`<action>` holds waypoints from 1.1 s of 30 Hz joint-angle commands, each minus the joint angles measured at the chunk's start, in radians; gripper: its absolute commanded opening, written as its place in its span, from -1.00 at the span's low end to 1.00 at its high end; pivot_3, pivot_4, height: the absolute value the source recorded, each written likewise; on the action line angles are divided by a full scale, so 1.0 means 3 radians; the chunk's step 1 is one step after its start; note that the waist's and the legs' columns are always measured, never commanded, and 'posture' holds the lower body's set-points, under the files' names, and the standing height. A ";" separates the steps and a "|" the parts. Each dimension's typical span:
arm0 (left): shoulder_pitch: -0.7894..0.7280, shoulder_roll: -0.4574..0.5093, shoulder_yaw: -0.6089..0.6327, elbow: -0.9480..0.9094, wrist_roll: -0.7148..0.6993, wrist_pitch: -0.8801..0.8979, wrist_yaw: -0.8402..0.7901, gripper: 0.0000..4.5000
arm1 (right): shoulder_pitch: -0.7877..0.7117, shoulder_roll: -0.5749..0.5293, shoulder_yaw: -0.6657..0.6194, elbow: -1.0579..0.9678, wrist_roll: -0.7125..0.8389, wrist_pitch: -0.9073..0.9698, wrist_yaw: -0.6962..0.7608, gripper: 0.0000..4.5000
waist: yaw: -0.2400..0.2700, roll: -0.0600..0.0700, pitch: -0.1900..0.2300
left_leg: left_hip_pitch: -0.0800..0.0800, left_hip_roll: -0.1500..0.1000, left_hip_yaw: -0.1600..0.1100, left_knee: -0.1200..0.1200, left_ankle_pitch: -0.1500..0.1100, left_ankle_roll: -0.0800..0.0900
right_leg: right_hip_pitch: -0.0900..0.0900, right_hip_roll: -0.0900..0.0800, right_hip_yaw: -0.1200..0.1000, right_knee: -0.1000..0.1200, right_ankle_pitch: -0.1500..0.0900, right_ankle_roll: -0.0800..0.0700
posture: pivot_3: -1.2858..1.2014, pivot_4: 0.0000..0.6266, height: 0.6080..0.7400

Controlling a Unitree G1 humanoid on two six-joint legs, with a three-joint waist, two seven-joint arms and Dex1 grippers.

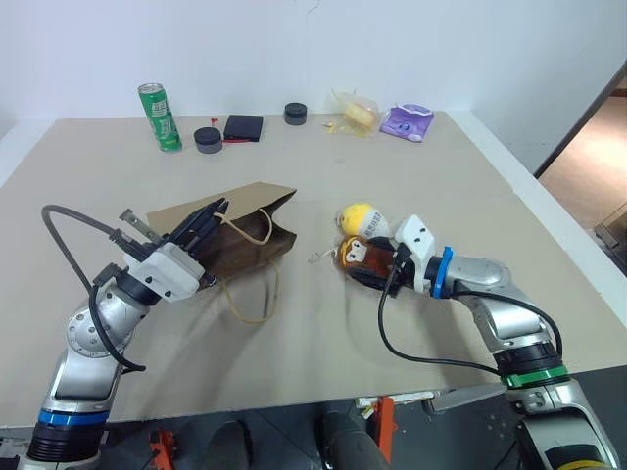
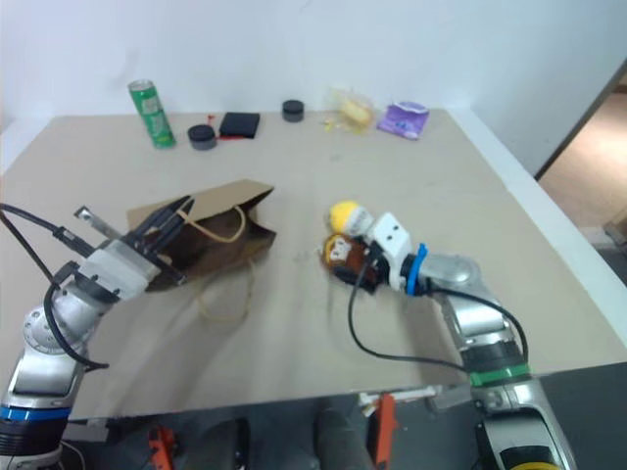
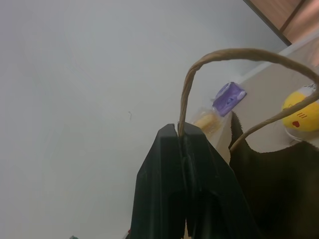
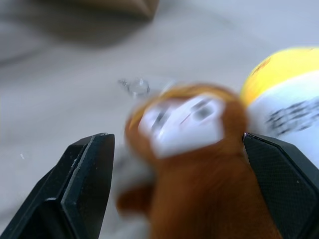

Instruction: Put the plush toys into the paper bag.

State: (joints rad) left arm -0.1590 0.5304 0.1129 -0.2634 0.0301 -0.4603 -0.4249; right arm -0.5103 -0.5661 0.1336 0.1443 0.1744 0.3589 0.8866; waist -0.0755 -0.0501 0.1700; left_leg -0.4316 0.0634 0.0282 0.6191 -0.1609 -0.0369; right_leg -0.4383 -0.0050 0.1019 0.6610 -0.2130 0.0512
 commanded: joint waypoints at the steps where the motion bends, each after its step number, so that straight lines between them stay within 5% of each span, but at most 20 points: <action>1: -0.0059 0.0031 0.0030 -0.0038 -0.0056 -0.0033 -0.0012 -1.00 | -0.0089 -0.0051 0.0010 0.0103 -0.0135 -0.0144 -0.0027 0.62 | 0.0000 0.0000 0.0000 | 0.0000 -0.0001 0.0000 0.0000 0.0000 0.0000 | 0.0000 -0.0001 0.0000 0.0000 0.0000 0.0000 | 0.03 -0.52 1.00; 7: -0.0103 0.0031 0.0031 -0.0005 -0.0066 -0.0039 -0.0037 -1.00 | -0.0111 0.0013 -0.0162 0.0055 0.0027 -0.0214 0.0008 -0.55 | 0.0000 0.0000 0.0000 | 0.0002 0.0000 -0.0001 0.0000 0.0000 0.0000 | 0.0001 0.0001 0.0000 0.0000 0.0000 0.0000 | 0.03 -0.52 1.00; 9: -0.0109 0.0030 0.0030 0.0001 -0.0072 -0.0041 -0.0052 -1.00 | -0.0092 0.0061 -0.0291 -0.0097 0.0248 -0.0246 0.0105 -0.79 | 0.0000 0.0000 0.0000 | 0.0001 0.0000 -0.0001 0.0000 0.0000 0.0000 | 0.0001 0.0001 0.0000 0.0000 0.0001 0.0000 | 0.03 -0.52 1.00; 16: -0.0130 0.0031 0.0026 0.0023 -0.0082 -0.0034 -0.0071 -1.00 | -0.0179 0.0195 -0.0300 -0.1162 0.1037 0.0640 0.0177 -0.84 | 0.0000 0.0002 0.0002 | 0.0001 0.0001 -0.0002 -0.0002 0.0000 0.0000 | 0.0001 0.0002 -0.0001 0.0000 0.0000 0.0000 | 0.03 -0.52 1.00; 20: -0.0143 0.0013 0.0013 0.0015 -0.0081 -0.0011 -0.0063 -1.00 | -0.0336 0.0411 0.0093 -0.1425 0.0876 0.0932 -0.0106 -0.84 | -0.0006 0.0002 0.0002 | 0.0002 0.0002 -0.0002 -0.0001 0.0000 0.0000 | 0.0000 0.0002 -0.0001 0.0000 0.0002 -0.0001 | 0.03 -0.52 1.00; 25: -0.0139 -0.0014 0.0010 -0.0067 -0.0089 0.0053 -0.0042 -1.00 | -0.0622 0.0812 0.0566 -0.1167 0.0581 0.0959 -0.0338 -0.84 | -0.0005 0.0002 0.0002 | 0.0000 0.0002 -0.0002 -0.0001 0.0000 0.0000 | -0.0002 0.0001 -0.0003 0.0000 0.0003 -0.0003 | 0.03 -0.52 1.00; 33: -0.0146 -0.0055 0.0018 -0.0236 -0.0098 0.0191 -0.0001 -1.00 | -0.1096 0.1407 0.0756 -0.0313 0.0237 0.0827 -0.0619 -0.84 | -0.0005 0.0002 0.0001 | -0.0007 0.0002 -0.0003 -0.0001 0.0000 0.0000 | -0.0006 0.0002 -0.0005 0.0000 0.0003 -0.0003 | 0.03 -0.52 1.00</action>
State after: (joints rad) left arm -0.1901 0.5193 0.1127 -0.2876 0.0125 -0.4068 -0.4401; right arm -0.8001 -0.1669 0.3573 0.0217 0.2678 0.6343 0.7218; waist -0.0771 -0.0495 0.1704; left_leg -0.4338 0.0641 0.0273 0.6188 -0.1608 -0.0368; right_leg -0.4403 -0.0044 0.1004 0.6610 -0.2122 0.0504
